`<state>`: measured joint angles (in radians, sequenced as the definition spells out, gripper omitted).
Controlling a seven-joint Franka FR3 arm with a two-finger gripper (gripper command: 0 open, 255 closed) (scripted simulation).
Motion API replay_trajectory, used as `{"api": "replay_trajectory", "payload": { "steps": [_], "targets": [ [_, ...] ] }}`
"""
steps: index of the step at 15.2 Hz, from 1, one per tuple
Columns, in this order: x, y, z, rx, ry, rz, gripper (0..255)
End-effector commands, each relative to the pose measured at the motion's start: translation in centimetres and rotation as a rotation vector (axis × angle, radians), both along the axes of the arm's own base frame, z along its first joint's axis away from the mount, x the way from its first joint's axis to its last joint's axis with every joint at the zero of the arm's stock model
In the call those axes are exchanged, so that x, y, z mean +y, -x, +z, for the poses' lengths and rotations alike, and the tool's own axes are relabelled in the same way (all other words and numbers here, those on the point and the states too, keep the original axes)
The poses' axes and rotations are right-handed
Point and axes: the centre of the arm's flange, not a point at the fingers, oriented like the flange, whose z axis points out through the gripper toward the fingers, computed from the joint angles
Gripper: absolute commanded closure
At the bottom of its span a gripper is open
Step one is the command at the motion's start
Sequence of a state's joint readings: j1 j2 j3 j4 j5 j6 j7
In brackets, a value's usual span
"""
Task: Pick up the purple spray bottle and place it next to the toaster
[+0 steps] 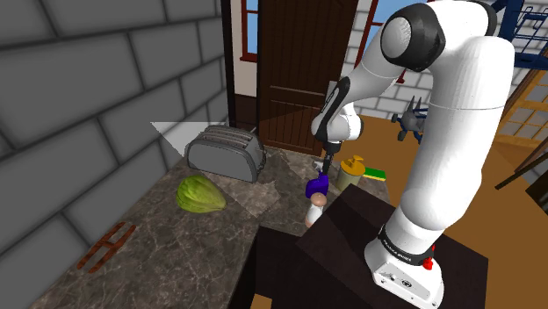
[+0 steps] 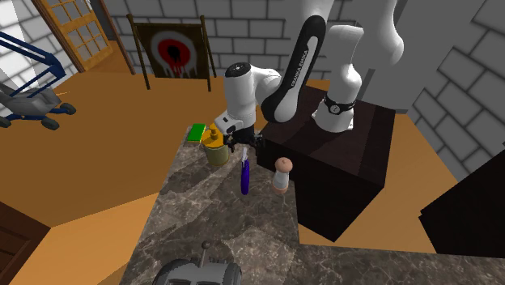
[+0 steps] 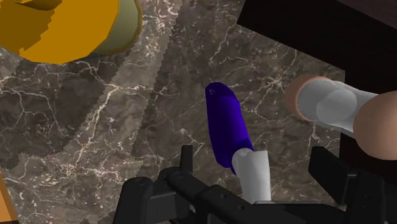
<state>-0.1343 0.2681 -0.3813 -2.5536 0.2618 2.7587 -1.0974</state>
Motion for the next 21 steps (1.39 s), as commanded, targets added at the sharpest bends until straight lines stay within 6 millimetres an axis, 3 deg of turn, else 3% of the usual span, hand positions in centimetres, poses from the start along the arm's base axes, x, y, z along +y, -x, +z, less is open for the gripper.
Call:
{"api": "replay_trajectory", "payload": {
  "steps": [1, 2, 3, 12, 21],
  "targets": [
    [0.0, 0.0, 0.0, 0.000, 0.000, 0.000, 0],
    [0.0, 0.0, 0.0, 0.000, 0.000, 0.000, 0],
    [0.0, 0.0, 0.0, 0.000, 0.000, 0.000, 255],
    [0.0, 0.0, 0.0, 0.000, 0.000, 0.000, 255],
    [0.0, 0.0, 4.7, 0.000, 0.000, 0.000, 255]
  ]
}}
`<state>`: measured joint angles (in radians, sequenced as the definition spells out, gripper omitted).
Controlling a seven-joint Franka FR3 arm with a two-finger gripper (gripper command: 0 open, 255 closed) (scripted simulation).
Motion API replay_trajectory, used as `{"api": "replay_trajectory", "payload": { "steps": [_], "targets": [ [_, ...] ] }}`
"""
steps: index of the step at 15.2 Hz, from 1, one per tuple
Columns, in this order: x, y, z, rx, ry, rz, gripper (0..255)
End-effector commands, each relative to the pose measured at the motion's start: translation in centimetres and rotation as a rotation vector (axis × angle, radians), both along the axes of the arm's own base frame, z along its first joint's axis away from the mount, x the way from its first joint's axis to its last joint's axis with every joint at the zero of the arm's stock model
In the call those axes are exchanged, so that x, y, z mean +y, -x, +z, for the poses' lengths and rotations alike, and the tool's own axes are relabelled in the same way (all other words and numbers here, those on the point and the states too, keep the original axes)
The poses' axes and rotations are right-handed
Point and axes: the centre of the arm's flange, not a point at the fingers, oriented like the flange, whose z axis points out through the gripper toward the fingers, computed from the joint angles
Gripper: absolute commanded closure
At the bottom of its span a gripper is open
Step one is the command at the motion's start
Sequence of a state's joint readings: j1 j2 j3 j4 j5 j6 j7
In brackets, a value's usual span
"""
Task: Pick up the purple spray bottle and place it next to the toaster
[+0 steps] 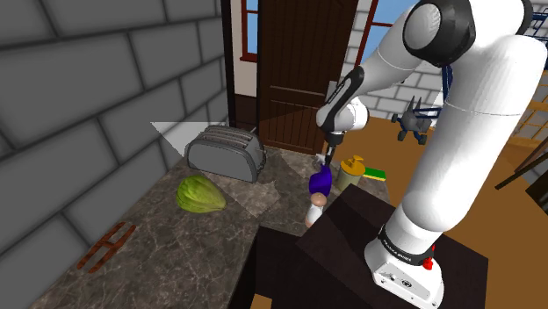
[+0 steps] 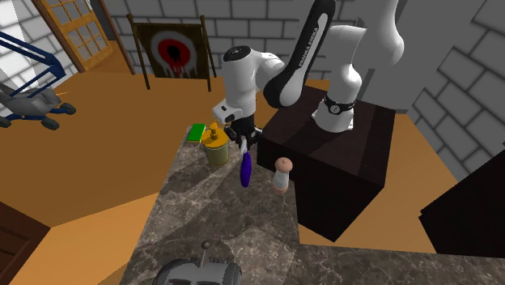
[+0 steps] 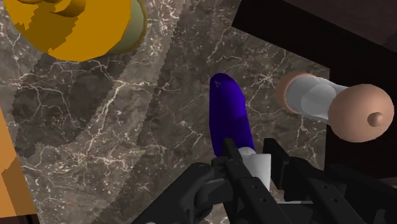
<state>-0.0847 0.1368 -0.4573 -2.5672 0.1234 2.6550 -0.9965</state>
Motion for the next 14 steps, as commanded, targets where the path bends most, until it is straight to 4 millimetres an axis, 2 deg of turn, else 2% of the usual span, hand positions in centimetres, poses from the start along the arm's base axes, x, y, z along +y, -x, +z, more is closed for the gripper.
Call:
{"api": "replay_trajectory", "payload": {
  "steps": [1, 14],
  "targets": [
    [0.0, 0.1, 1.0, 0.001, 0.000, 0.000, 255],
    [0.0, 0.1, 7.9, 0.001, 0.000, 0.000, 255]
  ]
}}
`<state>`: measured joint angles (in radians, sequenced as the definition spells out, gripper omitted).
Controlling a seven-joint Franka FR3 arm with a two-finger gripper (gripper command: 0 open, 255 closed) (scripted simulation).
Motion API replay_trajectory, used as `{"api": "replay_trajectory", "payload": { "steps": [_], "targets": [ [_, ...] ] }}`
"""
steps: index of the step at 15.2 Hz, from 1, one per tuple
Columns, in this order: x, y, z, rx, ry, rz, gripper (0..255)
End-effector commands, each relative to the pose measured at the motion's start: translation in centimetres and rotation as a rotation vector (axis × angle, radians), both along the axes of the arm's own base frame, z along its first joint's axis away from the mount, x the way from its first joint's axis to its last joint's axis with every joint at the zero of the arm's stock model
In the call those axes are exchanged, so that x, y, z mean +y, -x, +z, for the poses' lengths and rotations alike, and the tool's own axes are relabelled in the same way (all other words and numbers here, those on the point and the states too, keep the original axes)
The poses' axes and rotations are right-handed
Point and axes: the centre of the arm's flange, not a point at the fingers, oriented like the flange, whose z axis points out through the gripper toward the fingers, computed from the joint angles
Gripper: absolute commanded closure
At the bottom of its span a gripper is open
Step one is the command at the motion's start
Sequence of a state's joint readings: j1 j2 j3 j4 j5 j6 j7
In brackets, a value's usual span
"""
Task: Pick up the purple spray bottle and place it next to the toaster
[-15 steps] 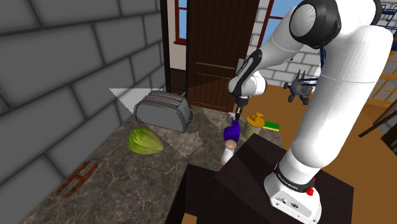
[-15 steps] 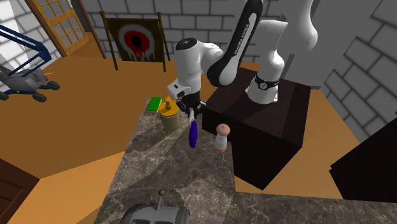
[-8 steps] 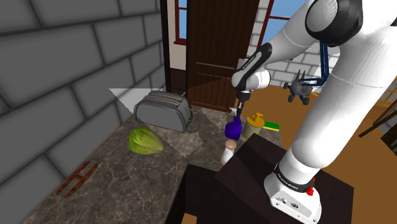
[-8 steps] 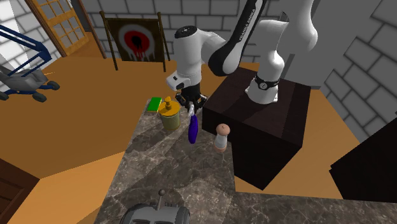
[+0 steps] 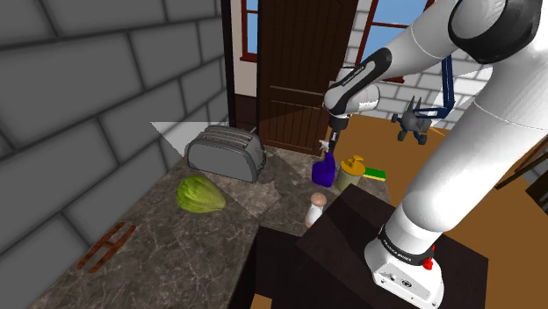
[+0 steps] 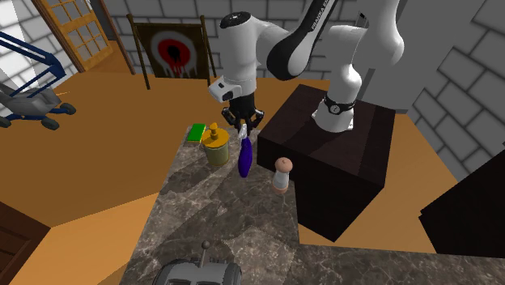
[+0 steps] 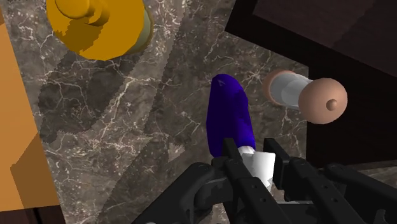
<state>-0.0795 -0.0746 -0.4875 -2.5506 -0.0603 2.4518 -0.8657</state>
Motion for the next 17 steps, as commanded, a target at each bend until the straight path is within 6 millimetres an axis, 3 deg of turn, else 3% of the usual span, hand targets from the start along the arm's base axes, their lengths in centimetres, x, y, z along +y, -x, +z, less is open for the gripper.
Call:
{"api": "replay_trajectory", "payload": {
  "steps": [1, 17],
  "targets": [
    [0.0, 0.0, 1.1, 0.001, 0.000, 0.000, 255],
    [0.0, 0.0, 9.5, 0.001, 0.000, 0.000, 255]
  ]
}}
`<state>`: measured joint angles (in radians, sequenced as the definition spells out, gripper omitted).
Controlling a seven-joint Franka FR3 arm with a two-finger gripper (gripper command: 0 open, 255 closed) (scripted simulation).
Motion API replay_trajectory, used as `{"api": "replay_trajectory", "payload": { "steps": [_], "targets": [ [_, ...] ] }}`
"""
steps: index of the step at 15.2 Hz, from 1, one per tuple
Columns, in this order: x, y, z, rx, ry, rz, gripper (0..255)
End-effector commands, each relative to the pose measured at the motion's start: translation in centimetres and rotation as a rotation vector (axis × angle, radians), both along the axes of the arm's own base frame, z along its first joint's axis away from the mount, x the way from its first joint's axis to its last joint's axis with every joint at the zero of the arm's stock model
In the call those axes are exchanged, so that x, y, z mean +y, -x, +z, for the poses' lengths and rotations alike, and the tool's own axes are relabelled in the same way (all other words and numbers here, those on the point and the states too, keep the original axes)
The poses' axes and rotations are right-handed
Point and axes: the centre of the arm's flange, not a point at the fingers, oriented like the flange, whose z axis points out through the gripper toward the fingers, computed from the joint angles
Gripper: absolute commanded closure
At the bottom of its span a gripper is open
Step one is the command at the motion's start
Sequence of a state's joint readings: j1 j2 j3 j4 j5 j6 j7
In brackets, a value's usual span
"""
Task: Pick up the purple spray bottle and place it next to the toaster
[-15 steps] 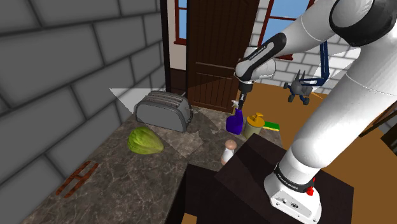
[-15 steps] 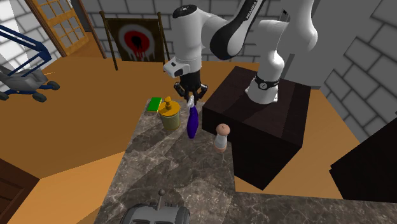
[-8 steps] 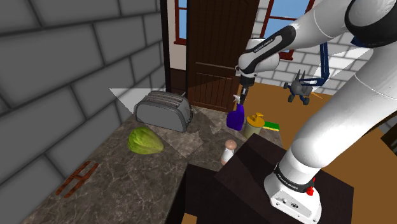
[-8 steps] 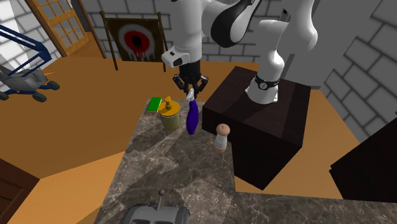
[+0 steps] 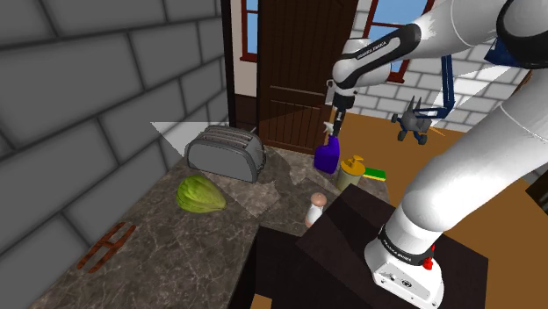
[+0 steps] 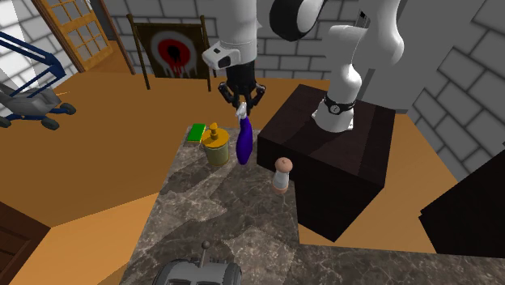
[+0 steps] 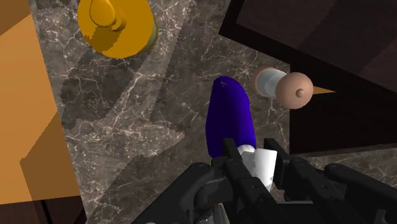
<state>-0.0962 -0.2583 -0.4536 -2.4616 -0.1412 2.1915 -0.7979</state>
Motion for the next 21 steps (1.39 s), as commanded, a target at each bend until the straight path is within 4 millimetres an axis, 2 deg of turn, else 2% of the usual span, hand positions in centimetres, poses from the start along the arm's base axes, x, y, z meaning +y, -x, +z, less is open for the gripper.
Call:
{"api": "replay_trajectory", "payload": {
  "steps": [1, 20, 21],
  "targets": [
    [-0.1, 0.1, 1.2, 0.000, 0.000, 0.000, 255],
    [-0.1, 0.1, 11.0, 0.000, 0.000, 0.000, 255],
    [-0.1, -1.2, 11.0, 0.000, 0.000, 0.000, 255]
  ]
}}
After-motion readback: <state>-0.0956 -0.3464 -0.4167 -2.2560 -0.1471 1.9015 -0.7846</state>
